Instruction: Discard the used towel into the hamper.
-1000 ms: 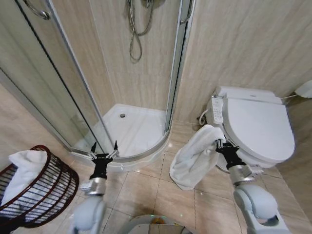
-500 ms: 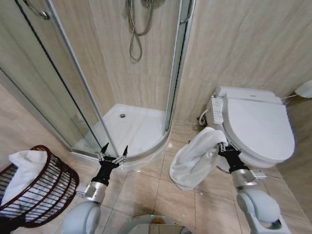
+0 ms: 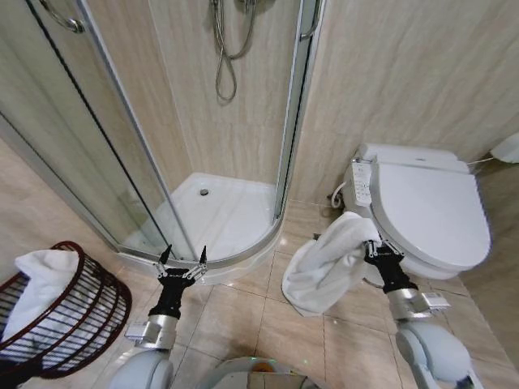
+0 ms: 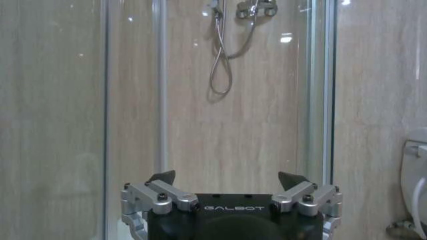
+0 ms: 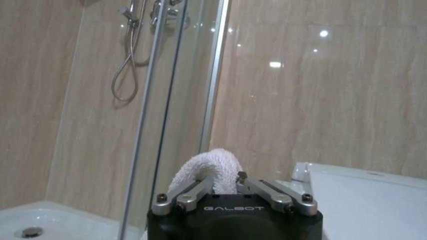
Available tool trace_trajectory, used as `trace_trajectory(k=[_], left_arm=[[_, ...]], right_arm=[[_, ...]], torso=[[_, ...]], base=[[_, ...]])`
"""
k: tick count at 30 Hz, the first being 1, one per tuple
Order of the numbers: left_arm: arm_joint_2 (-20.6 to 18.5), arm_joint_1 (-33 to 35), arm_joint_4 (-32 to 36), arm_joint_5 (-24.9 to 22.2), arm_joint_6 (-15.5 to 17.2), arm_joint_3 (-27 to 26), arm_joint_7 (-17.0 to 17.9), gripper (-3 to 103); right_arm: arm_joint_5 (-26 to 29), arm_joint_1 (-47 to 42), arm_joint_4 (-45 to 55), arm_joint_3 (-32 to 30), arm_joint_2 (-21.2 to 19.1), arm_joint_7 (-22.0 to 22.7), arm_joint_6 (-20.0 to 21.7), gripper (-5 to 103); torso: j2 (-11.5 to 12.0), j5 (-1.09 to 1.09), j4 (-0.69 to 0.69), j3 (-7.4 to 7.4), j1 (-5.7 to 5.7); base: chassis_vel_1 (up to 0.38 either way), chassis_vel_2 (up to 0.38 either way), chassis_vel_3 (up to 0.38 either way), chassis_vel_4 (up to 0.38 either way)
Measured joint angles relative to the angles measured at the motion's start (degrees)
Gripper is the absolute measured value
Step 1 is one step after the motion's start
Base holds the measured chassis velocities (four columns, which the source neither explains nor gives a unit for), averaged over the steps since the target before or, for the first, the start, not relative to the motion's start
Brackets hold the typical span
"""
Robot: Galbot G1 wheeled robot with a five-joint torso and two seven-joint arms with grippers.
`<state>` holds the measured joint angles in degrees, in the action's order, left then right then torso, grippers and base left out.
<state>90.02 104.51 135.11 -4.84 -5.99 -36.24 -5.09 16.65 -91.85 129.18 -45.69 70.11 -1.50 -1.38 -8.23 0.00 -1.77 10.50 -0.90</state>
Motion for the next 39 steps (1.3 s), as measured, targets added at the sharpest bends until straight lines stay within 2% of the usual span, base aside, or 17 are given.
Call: trace_trajectory(k=[18,39], left_arm=[[-1.7,-4.0,-3.0,-0.5,0.9,0.0,-0.1,100],[-2.9,-4.3,-4.1,-2.8,0.1,-1.9,-0.5,100]], right_arm=[[-2.9,2.4,0.6,2.0,1.7,-0.2,1.6,6],[-6.9,1.6,2.5,4.4,4.2,-1.4,1.5,6]], torso=[[0.0,0.0,0.01,0.0,0.0],[0.0,0.0,0.0,0.0,0.0]], base=[[0.003,0.002,0.002,0.002],[0.082,0.082,0.083,0.082]])
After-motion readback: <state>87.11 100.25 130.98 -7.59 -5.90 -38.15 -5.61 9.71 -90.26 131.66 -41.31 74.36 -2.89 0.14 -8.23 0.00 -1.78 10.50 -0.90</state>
